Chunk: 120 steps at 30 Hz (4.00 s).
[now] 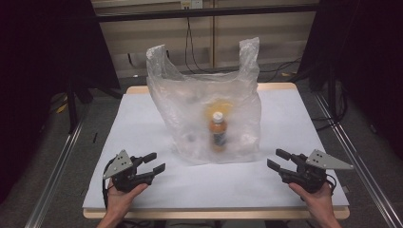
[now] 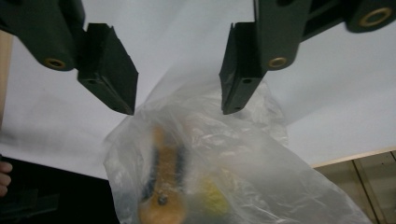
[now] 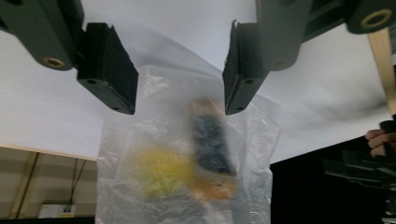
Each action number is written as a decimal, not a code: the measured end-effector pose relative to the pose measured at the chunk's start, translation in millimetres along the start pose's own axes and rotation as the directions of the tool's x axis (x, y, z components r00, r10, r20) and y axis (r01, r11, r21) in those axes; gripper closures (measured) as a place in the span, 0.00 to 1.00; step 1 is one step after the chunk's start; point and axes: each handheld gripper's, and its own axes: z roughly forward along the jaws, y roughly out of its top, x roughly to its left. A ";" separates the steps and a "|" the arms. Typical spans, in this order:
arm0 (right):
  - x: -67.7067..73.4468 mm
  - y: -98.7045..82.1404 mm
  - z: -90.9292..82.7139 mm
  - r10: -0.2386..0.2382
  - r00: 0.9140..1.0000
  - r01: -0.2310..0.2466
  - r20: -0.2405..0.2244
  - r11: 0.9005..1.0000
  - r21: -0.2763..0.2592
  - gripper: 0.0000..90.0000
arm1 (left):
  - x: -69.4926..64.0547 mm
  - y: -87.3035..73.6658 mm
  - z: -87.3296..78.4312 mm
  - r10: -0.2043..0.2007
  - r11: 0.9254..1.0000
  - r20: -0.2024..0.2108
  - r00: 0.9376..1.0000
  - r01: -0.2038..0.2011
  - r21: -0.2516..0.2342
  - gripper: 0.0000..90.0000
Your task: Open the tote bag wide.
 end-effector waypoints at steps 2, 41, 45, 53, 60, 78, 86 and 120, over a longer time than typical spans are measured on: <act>0.0 0.8 0.4 -0.005 1.000 0.006 -0.028 1.000 0.012 0.62 | -1.4 0.8 0.0 0.015 1.000 0.015 1.000 -0.015 0.024 0.60; 6.1 48.2 44.3 0.033 0.973 0.004 -0.227 0.987 0.161 1.00 | 1.1 35.0 37.4 -0.029 0.992 0.190 0.981 0.005 0.128 1.00; 5.4 54.2 51.3 0.027 0.969 0.016 -0.247 0.985 0.171 1.00 | 4.8 40.5 38.7 -0.042 0.992 0.201 0.979 0.017 0.125 1.00; 3.0 64.7 63.6 0.034 0.961 0.012 -0.274 0.986 0.164 1.00 | 12.7 51.2 39.9 -0.040 0.991 0.179 0.983 0.016 0.132 1.00; 2.6 75.9 73.8 0.019 0.958 0.034 -0.286 0.984 0.177 1.00 | 23.9 57.7 45.9 -0.051 0.989 0.186 0.981 0.025 0.143 1.00; 4.3 112.3 94.2 -0.017 0.949 0.063 -0.316 0.988 0.138 1.00 | 31.2 86.1 63.6 -0.032 0.990 0.203 0.979 0.004 0.138 1.00; 12.1 132.3 103.7 -0.052 0.940 0.096 -0.337 0.989 0.116 1.00 | 38.8 101.0 71.2 -0.020 0.992 0.196 0.980 -0.005 0.126 1.00; 5.5 235.4 143.1 -0.098 0.970 0.106 -0.221 0.994 0.022 1.00 | 54.6 208.2 95.0 0.035 0.997 0.178 0.983 -0.024 -0.067 1.00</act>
